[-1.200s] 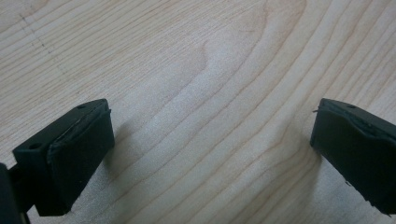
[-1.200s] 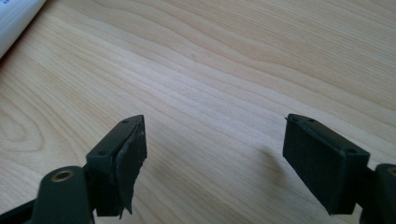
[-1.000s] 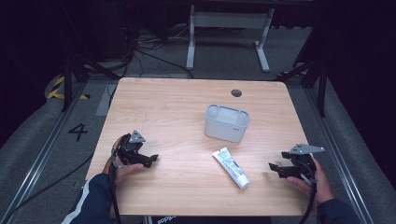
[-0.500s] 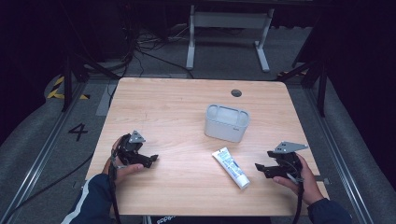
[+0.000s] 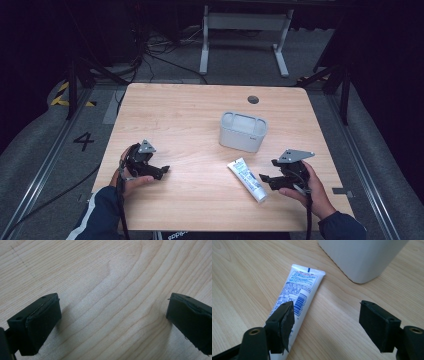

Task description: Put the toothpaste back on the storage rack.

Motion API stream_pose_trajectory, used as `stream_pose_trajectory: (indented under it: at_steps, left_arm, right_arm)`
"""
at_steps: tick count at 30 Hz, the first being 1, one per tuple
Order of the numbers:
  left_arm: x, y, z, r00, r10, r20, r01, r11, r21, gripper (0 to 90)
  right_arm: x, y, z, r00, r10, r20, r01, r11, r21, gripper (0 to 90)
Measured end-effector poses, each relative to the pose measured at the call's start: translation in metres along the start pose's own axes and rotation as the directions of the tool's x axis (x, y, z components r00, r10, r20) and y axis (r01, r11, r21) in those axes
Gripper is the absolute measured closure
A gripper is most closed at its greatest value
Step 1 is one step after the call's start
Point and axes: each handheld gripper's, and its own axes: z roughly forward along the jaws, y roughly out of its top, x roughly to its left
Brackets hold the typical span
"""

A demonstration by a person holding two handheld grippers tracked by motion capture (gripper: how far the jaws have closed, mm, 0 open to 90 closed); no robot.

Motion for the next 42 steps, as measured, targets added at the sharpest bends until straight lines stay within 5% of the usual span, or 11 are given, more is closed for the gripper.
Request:
stream_pose_trajectory:
  at_steps: [21, 38, 42]
  left_arm:
    - [0.0, 0.0, 0.0, 1.0, 0.001, 0.001, -0.001, 1.0, 0.0, 0.2]
    - [0.001, 0.001, 0.001, 0.9999, 0.012, -0.003, -0.012, 0.9999, -0.007, 0.2]
    - [0.001, 0.001, 0.001, 0.9999, 0.012, -0.003, -0.012, 0.9999, -0.008, 0.2]
  right_arm:
    - [0.036, 0.028, 0.042, 0.9919, -0.102, -0.076, 0.108, 0.991, 0.084, 28.3]
    - [0.029, 0.029, 0.066, 0.9969, -0.05, -0.061, 0.061, 0.978, 0.2, 32.4]
    - [0.03, 0.031, 0.072, 0.9969, -0.046, -0.064, 0.06, 0.967, 0.246, 31.9]
